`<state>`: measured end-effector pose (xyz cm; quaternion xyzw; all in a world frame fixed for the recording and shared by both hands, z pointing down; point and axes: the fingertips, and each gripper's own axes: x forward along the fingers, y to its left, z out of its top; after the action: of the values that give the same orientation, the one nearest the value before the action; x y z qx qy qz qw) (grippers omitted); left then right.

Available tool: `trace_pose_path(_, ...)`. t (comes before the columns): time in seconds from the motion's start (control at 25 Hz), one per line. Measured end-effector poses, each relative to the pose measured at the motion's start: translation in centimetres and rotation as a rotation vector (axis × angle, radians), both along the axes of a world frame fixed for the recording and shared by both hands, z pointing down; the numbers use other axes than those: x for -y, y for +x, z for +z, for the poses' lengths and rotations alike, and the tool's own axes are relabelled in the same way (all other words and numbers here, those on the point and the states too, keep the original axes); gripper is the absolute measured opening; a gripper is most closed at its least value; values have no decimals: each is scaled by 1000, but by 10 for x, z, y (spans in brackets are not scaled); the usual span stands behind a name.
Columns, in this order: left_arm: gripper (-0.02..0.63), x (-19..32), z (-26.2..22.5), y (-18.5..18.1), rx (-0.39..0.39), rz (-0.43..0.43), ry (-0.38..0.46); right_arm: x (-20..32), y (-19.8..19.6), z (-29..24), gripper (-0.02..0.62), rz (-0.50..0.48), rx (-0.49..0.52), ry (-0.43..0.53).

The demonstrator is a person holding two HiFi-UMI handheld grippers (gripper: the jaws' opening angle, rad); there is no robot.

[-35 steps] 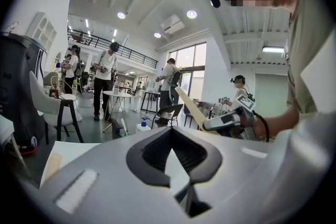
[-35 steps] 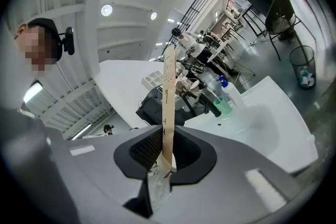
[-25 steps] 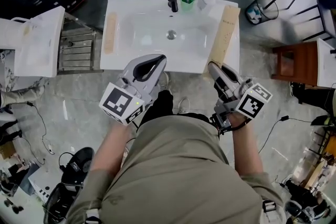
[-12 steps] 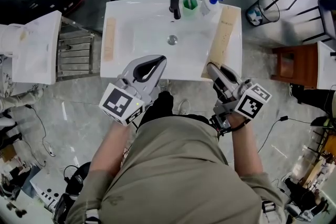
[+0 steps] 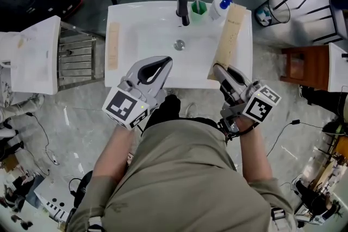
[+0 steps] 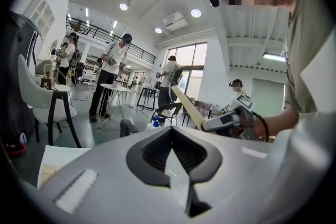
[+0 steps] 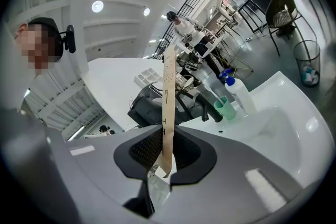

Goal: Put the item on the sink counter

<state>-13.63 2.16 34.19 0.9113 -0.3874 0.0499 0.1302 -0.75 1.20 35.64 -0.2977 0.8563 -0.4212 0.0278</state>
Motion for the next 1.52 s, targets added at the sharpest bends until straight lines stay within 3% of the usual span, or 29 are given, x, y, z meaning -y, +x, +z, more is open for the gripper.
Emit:
trace_pose_path(0.88, 6, 48, 3, -44, -12, 63, -6, 49, -44, 0, 52, 68, -31, 11)
trace_pose_path(1.52, 6, 66, -2, -26, 11, 59, -8, 66, -27, 4, 52, 46, -88, 28)
